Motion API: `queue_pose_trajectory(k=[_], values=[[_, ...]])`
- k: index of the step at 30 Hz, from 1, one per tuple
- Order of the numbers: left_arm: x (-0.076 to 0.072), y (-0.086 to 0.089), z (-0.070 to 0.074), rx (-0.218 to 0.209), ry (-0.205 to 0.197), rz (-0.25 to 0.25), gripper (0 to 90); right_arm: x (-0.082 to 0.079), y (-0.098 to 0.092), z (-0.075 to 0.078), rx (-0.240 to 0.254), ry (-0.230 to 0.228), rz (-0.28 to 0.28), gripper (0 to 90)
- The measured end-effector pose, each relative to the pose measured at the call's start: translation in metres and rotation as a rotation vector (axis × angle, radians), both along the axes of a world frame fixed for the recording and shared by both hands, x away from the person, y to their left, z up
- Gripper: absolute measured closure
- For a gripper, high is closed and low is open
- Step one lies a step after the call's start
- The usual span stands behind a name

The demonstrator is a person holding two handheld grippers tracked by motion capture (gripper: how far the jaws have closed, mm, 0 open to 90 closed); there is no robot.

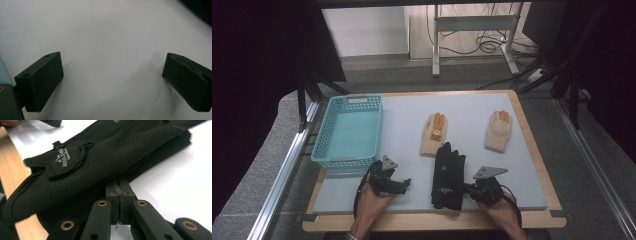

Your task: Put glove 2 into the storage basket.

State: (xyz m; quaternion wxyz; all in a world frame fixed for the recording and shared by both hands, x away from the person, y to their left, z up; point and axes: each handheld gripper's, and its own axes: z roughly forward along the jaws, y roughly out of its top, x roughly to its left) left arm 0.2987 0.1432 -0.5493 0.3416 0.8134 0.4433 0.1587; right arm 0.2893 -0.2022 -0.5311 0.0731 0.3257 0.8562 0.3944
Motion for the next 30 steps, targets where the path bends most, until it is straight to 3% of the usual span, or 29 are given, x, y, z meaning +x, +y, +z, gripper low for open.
queue_pose_trajectory(k=[14, 17, 19, 21, 25, 30], values=[[-0.008, 0.021, 0.001, 0.050, -0.020, -0.012, 2.7, 0.004, 0.054, -0.004, 0.023, 0.013, 0.084, 85.1], [-0.007, 0.024, -0.001, 0.029, -0.026, -0.025, 2.2, 0.006, 0.069, -0.005, 0.018, 0.003, 0.102, 83.8], [-0.004, 0.027, -0.002, 0.005, 0.002, -0.027, 2.4, 0.008, 0.077, -0.006, 0.018, 0.000, 0.108, 83.1], [-0.004, 0.027, -0.002, 0.005, 0.002, -0.026, 2.3, 0.008, 0.082, -0.006, 0.016, -0.003, 0.112, 82.6], [-0.005, 0.027, -0.002, 0.004, -0.002, -0.025, 2.2, 0.007, 0.078, -0.004, 0.012, 0.000, 0.112, 78.9], [-0.005, 0.027, -0.002, -0.001, -0.002, -0.025, 2.3, 0.008, 0.051, 0.002, 0.003, -0.035, 0.059, 71.6]])
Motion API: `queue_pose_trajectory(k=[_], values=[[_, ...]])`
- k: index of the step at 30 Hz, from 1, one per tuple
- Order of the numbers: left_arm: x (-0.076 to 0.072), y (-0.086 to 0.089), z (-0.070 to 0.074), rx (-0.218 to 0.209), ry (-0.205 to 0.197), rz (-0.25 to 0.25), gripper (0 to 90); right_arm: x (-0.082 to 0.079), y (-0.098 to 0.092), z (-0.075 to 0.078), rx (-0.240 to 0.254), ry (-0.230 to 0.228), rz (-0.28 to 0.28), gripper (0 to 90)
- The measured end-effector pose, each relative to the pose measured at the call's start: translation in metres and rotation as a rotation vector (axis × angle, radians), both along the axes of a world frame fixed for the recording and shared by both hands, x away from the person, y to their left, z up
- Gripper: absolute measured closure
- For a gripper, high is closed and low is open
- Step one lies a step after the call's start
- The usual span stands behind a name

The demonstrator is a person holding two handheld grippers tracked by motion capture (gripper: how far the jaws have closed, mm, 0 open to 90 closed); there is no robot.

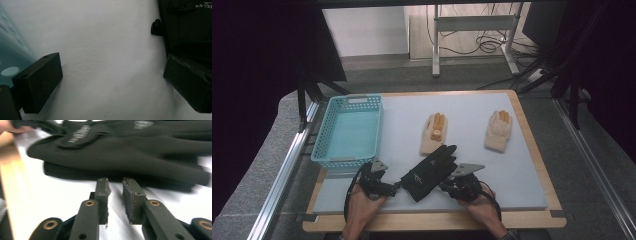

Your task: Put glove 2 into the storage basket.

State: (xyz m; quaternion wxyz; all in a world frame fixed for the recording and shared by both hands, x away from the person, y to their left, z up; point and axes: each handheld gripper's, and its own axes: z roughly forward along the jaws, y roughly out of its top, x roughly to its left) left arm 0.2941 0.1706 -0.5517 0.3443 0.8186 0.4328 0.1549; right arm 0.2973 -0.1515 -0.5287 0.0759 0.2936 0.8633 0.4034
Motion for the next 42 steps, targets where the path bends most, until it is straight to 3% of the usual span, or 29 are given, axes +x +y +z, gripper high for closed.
queue_pose_trajectory(k=[7, 13, 18, 24, 32, 36, 42], values=[[0.000, 0.000, 0.000, -0.001, 0.003, 0.000, 2.3, 0.016, -0.048, 0.007, -0.011, -0.049, -0.134, 54.2], [-0.001, 0.002, 0.000, -0.005, 0.002, -0.001, 3.6, 0.033, -0.087, 0.002, -0.039, -0.053, -0.245, 39.2], [-0.006, 0.006, 0.000, -0.005, 0.001, -0.021, 4.7, 0.041, -0.105, -0.001, -0.082, -0.086, -0.302, 30.3], [-0.007, 0.007, 0.000, -0.002, 0.001, -0.028, 4.1, 0.041, -0.103, -0.002, -0.122, -0.109, -0.303, 24.0], [-0.015, 0.010, 0.004, -0.009, 0.010, -0.066, 4.5, 0.042, -0.104, -0.003, -0.119, -0.103, -0.315, 22.5], [-0.022, 0.009, 0.015, -0.072, 0.007, -0.093, 4.5, 0.042, -0.104, -0.003, -0.119, -0.105, -0.317, 22.3], [-0.023, -0.014, 0.041, -0.063, 0.006, -0.147, 2.9, 0.041, -0.104, -0.003, -0.119, -0.106, -0.317, 22.2]])
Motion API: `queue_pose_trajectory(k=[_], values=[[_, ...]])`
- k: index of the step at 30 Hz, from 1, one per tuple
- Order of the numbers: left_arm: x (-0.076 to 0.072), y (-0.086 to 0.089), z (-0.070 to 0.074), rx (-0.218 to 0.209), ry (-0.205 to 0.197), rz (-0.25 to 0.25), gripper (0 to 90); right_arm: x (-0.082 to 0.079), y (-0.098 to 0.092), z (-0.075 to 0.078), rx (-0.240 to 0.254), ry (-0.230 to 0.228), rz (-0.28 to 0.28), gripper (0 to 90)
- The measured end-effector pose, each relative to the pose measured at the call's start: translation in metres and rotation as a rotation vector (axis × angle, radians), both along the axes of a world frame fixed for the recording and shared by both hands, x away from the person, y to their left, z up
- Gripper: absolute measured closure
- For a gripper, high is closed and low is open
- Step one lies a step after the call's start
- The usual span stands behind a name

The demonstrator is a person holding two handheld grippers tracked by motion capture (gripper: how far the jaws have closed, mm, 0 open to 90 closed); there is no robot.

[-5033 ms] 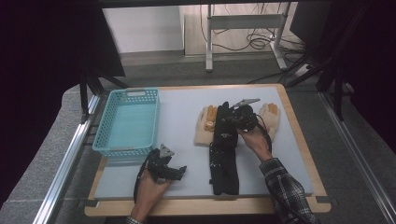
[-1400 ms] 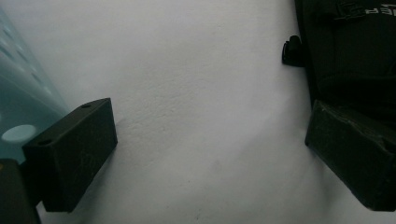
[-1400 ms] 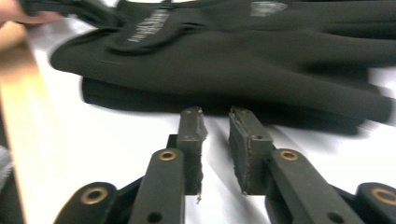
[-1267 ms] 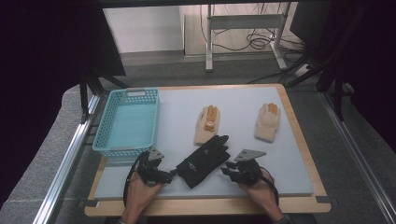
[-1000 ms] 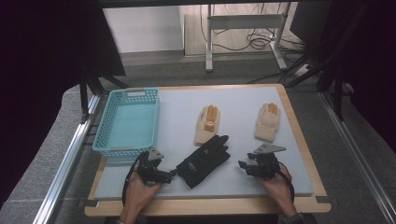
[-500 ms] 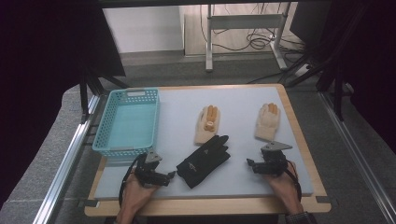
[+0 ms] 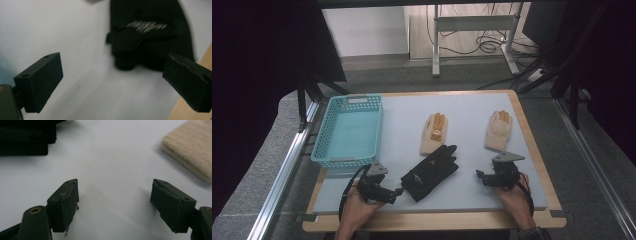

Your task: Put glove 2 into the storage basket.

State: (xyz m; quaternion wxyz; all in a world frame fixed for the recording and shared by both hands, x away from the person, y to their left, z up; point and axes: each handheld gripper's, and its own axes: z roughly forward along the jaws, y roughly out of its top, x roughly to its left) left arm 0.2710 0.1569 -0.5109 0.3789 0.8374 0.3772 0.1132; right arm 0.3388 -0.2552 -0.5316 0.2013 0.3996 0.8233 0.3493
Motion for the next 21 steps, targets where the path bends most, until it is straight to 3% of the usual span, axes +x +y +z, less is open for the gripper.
queue_pose_trajectory(k=[7, 16, 21], values=[[0.013, -0.047, 0.014, 0.051, -0.013, -0.048, 0.0, 0.000, 0.000, 0.000, 0.000, 0.000, 0.000, 22.2], [0.033, -0.093, -0.002, 0.088, -0.002, -0.071, 0.0, 0.000, 0.000, 0.000, 0.001, 0.000, 0.000, 22.2], [0.041, -0.099, -0.012, 0.145, -0.024, -0.045, 0.0, 0.000, 0.000, 0.000, 0.001, 0.000, 0.000, 22.2]])
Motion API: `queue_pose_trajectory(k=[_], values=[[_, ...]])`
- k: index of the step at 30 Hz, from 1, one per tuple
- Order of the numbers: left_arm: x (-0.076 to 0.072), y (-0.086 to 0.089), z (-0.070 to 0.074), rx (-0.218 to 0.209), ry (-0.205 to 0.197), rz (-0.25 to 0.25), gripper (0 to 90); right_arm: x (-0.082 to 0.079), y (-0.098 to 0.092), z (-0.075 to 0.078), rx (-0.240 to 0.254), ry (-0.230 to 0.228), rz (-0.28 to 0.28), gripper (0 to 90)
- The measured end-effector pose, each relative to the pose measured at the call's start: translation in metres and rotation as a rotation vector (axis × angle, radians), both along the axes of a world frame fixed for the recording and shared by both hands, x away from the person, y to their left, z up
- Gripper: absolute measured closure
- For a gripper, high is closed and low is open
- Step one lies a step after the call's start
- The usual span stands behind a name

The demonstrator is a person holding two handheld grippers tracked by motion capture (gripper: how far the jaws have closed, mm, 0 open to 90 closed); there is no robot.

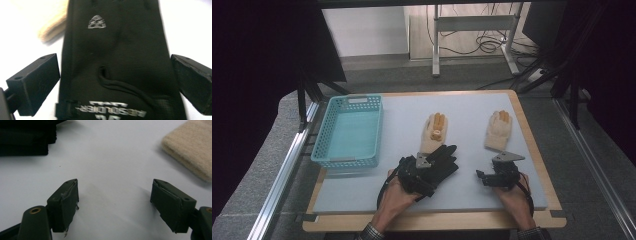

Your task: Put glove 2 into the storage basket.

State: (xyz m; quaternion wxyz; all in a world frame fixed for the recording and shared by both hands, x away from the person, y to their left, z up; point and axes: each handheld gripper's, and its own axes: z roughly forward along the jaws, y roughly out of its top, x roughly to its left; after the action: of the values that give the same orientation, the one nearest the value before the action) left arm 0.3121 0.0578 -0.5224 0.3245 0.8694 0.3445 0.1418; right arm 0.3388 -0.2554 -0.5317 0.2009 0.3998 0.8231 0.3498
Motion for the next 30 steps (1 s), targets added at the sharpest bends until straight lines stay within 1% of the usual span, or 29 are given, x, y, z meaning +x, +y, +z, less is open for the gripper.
queue_pose_trajectory(k=[3, 4, 5, 7, 8, 9, 10, 12, 13, 15, 17, 21, 23, 24, 26, 28, 30], values=[[0.007, 0.004, -0.006, 0.011, 0.025, 0.017, 0.0, 0.000, 0.000, 0.000, 0.000, 0.000, 0.000, 22.2], [0.011, 0.006, -0.010, 0.004, 0.048, 0.011, 0.0, 0.000, 0.000, 0.000, 0.000, 0.000, 0.000, 22.2], [0.012, 0.007, -0.011, -0.016, 0.064, 0.007, 0.0, 0.000, 0.000, 0.000, -0.001, -0.001, 0.000, 22.2], [0.013, 0.006, -0.014, -0.030, 0.099, -0.011, 0.0, 0.000, 0.000, 0.000, -0.001, 0.000, 0.000, 22.2], [0.011, 0.003, -0.014, -0.018, 0.098, -0.023, 0.0, 0.000, 0.000, 0.000, 0.000, 0.000, 0.000, 22.2], [0.007, -0.001, -0.014, 0.004, 0.093, -0.034, 0.0, 0.000, 0.000, 0.000, 0.000, -0.001, 0.000, 22.2], [0.005, -0.004, -0.013, 0.025, 0.080, -0.034, 0.0, 0.000, 0.000, 0.000, -0.001, 0.000, 0.000, 22.2], [0.005, -0.006, -0.013, 0.027, 0.093, -0.037, 0.0, 0.000, 0.000, 0.000, -0.001, -0.001, 0.000, 22.2], [0.007, -0.005, -0.013, 0.021, 0.102, -0.038, 0.0, 0.000, 0.000, 0.000, -0.001, -0.001, 0.000, 22.2], [0.007, -0.004, -0.012, 0.022, 0.104, -0.032, 0.5, 0.000, 0.000, 0.000, -0.001, -0.001, 0.000, 22.2], [0.008, -0.003, -0.010, 0.029, 0.109, -0.027, 4.2, 0.000, 0.000, 0.000, -0.001, -0.001, 0.000, 22.1], [0.009, 0.002, -0.005, 0.028, 0.116, -0.023, 20.1, 0.000, 0.000, 0.000, -0.002, -0.001, 0.000, 22.1], [0.007, 0.004, -0.002, 0.036, 0.113, -0.022, 30.1, 0.000, 0.000, 0.000, -0.001, -0.001, 0.000, 22.1], [0.006, 0.003, -0.001, 0.038, 0.113, -0.020, 36.9, 0.000, 0.000, 0.000, -0.002, -0.002, 0.001, 22.1], [0.005, 0.003, 0.000, 0.041, 0.115, -0.023, 45.0, 0.000, 0.000, 0.000, -0.001, -0.002, 0.001, 22.1], [0.003, 0.003, 0.002, 0.039, 0.107, -0.028, 54.1, 0.000, 0.000, 0.000, -0.002, -0.002, 0.000, 22.0], [0.002, 0.003, 0.003, 0.039, 0.094, -0.039, 58.7, 0.000, 0.000, 0.000, -0.002, -0.002, 0.000, 22.0]])
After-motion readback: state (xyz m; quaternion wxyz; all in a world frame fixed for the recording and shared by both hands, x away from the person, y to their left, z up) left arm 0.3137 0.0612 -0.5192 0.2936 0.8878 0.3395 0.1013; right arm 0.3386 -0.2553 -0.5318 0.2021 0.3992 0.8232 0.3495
